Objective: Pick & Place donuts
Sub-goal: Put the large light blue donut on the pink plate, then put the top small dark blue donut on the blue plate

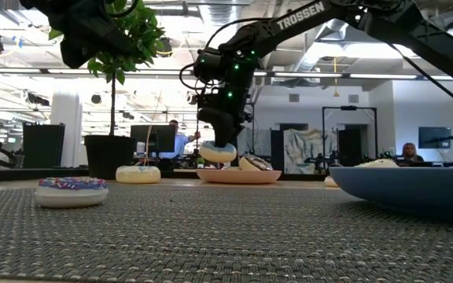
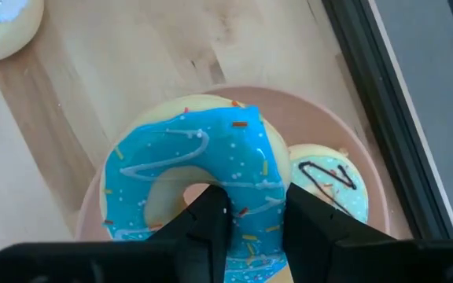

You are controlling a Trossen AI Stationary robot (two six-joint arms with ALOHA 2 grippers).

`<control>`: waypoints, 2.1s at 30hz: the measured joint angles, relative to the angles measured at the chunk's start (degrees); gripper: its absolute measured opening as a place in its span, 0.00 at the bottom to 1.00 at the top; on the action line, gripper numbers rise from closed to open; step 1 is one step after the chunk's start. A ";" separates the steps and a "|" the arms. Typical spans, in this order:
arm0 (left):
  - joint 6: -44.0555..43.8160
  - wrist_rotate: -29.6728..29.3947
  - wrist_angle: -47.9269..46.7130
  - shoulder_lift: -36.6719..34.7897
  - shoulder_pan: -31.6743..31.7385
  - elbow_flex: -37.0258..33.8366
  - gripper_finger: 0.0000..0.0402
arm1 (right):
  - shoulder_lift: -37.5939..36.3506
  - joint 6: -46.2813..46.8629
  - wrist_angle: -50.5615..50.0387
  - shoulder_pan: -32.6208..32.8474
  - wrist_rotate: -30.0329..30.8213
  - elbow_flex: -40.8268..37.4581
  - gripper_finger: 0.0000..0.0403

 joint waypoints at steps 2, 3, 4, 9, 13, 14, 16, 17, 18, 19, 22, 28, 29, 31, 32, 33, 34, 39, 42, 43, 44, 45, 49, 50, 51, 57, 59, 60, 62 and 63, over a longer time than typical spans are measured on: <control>-0.49 0.01 0.00 0.00 0.00 0.00 0.00 | 0.00 0.00 0.00 0.00 0.14 0.00 0.25; -0.72 0.02 0.00 0.00 0.00 0.00 0.00 | 0.00 0.00 0.00 0.00 0.15 0.00 0.27; -0.81 0.02 0.00 0.00 0.00 0.00 0.00 | 0.00 0.02 -0.04 0.00 0.17 0.00 0.29; -2.77 0.04 0.02 0.00 0.00 0.00 0.00 | 0.00 0.46 -0.39 0.02 0.20 0.00 0.41; -3.49 0.54 0.02 0.00 0.00 0.00 0.00 | 0.00 0.46 -0.44 0.00 0.22 0.00 0.49; -3.50 0.96 0.02 0.00 0.00 0.00 0.00 | 0.00 0.45 -0.44 0.00 0.22 0.00 0.51; -3.53 1.37 0.02 0.00 0.00 0.00 0.00 | 0.00 0.28 -0.44 0.00 0.22 0.00 0.53; -3.72 1.44 0.02 0.00 0.00 0.00 0.00 | 0.00 0.10 -0.44 0.00 0.23 0.00 0.54; -3.98 1.44 0.02 0.00 0.00 0.00 0.00 | 0.00 0.07 -0.44 0.00 0.24 0.00 0.55; -4.19 1.44 0.02 0.00 0.00 -0.02 0.00 | 0.00 0.07 -0.46 0.00 0.24 0.00 0.56; -4.28 1.44 0.02 0.00 0.00 -0.02 0.00 | 0.00 0.04 -0.63 0.00 0.24 0.00 0.57; -4.28 1.42 0.02 0.00 0.00 -0.02 0.00 | -0.52 -0.22 -1.21 -0.37 2.99 -0.09 0.55; -4.28 1.42 0.02 0.00 0.00 -0.02 0.00 | -0.75 -0.67 -1.18 -0.45 3.72 -0.07 0.55; -4.06 1.42 0.00 0.00 0.00 -0.02 0.00 | -1.40 -1.05 -1.81 -0.89 4.54 0.29 0.54; -3.64 1.42 0.00 0.00 0.00 -0.02 0.00 | -1.73 -1.05 -3.08 -1.11 4.78 0.49 0.54; -3.59 1.41 -0.02 0.00 0.00 -0.02 0.00 | -2.00 -1.05 -3.26 -1.26 4.87 0.88 0.54; -3.58 1.42 -0.13 0.00 0.00 -0.03 0.00 | -2.15 -1.03 -2.97 -1.38 4.86 1.44 0.53; -3.45 1.41 -1.17 0.00 0.00 -0.04 0.00 | -3.20 -0.66 -5.51 -1.85 4.79 3.80 0.53; -3.49 1.48 -2.40 0.00 0.02 -0.04 0.00 | -4.16 0.48 -9.01 -1.53 4.20 4.47 0.53; -3.49 1.64 -2.63 0.00 0.02 -0.04 0.00 | -4.40 0.62 -9.27 -1.25 4.08 4.66 0.53; -3.49 2.14 -3.06 0.00 0.02 -0.04 0.00 | -4.95 1.45 -10.65 -1.08 3.74 4.68 0.53; -3.47 2.54 -3.48 0.00 0.02 -0.04 0.00 | -5.55 2.78 -13.12 -1.04 3.49 4.60 0.53; -3.69 2.71 -3.67 0.00 0.00 -0.04 0.00 | -7.27 10.49 -19.91 -1.15 1.90 3.96 0.50; -3.67 2.71 -3.65 0.00 0.04 -0.04 0.00 | -7.99 12.18 -20.52 -1.20 0.73 2.83 0.49; -3.50 2.71 -3.67 0.00 0.18 -0.04 0.00 | -8.97 13.95 -19.70 -1.24 -0.88 1.37 0.47; 0.91 5.93 -4.23 -0.14 0.74 -0.04 0.00 | -20.64 24.98 -13.06 0.23 -5.02 -15.84 0.42; 2.09 8.11 -4.25 -0.14 1.22 -0.04 0.00 | -26.06 30.00 -8.34 1.42 -5.01 -23.66 0.41; 2.86 9.04 -4.24 -0.13 1.36 -0.04 0.00 | -28.89 32.60 -6.61 2.25 -5.01 -27.39 0.41; 4.63 10.01 -4.22 -0.13 1.45 -0.04 0.00 | -34.34 38.06 -4.67 4.31 -4.56 -34.38 0.42; 5.72 10.01 -4.22 -0.13 1.58 -0.04 0.00 | -37.03 40.97 -4.13 5.69 -4.01 -37.40 0.43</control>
